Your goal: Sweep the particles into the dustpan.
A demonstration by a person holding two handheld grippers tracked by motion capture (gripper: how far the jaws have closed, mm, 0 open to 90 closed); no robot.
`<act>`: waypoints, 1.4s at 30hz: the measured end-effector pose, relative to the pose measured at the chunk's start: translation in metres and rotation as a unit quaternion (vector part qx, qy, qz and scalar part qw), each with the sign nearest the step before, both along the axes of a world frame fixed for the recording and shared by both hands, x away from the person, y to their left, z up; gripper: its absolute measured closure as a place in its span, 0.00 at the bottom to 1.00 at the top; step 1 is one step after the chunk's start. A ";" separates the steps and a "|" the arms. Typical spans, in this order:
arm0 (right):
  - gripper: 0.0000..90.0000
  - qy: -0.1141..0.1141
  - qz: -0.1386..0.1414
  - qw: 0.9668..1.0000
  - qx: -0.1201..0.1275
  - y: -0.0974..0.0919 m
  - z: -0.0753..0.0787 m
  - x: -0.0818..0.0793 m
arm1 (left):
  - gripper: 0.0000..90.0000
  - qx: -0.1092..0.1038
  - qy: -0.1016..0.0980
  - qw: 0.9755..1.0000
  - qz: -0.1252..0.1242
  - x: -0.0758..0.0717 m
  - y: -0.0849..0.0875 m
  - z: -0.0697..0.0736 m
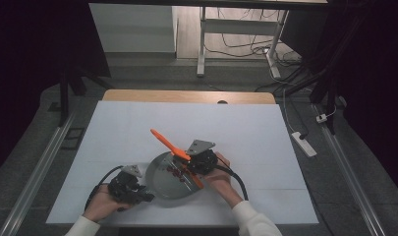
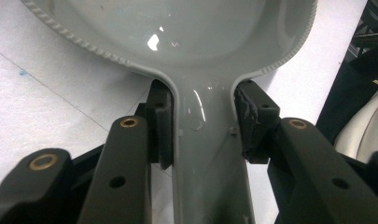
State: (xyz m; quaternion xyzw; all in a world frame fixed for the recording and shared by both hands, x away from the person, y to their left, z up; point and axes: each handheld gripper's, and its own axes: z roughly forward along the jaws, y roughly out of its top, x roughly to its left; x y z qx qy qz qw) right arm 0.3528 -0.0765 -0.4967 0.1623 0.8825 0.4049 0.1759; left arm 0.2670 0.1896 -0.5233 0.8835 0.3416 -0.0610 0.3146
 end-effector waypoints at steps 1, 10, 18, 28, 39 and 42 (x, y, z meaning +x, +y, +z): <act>0.79 -0.002 -0.002 1.000 0.001 -0.001 0.002 -0.001 | 0.68 0.000 0.000 1.000 0.000 0.000 0.000 0.000; 0.79 0.000 -0.040 0.999 0.020 -0.019 0.011 0.004 | 0.68 0.000 -0.001 1.000 -0.001 0.000 0.000 0.000; 0.79 0.008 -0.062 0.998 0.020 -0.034 0.010 0.004 | 0.68 0.000 -0.002 1.000 -0.004 -0.001 0.002 0.001; 0.79 0.018 -0.081 0.996 0.013 -0.041 0.002 0.006 | 0.68 0.001 -0.001 1.000 -0.007 -0.003 0.004 0.002; 0.78 0.029 -0.080 0.996 0.004 -0.037 -0.005 0.005 | 0.68 0.002 -0.002 1.000 -0.007 -0.003 0.004 0.002; 0.79 0.032 -0.075 0.997 0.007 -0.034 -0.008 0.004 | 0.68 0.002 -0.002 1.000 -0.007 -0.003 0.004 0.002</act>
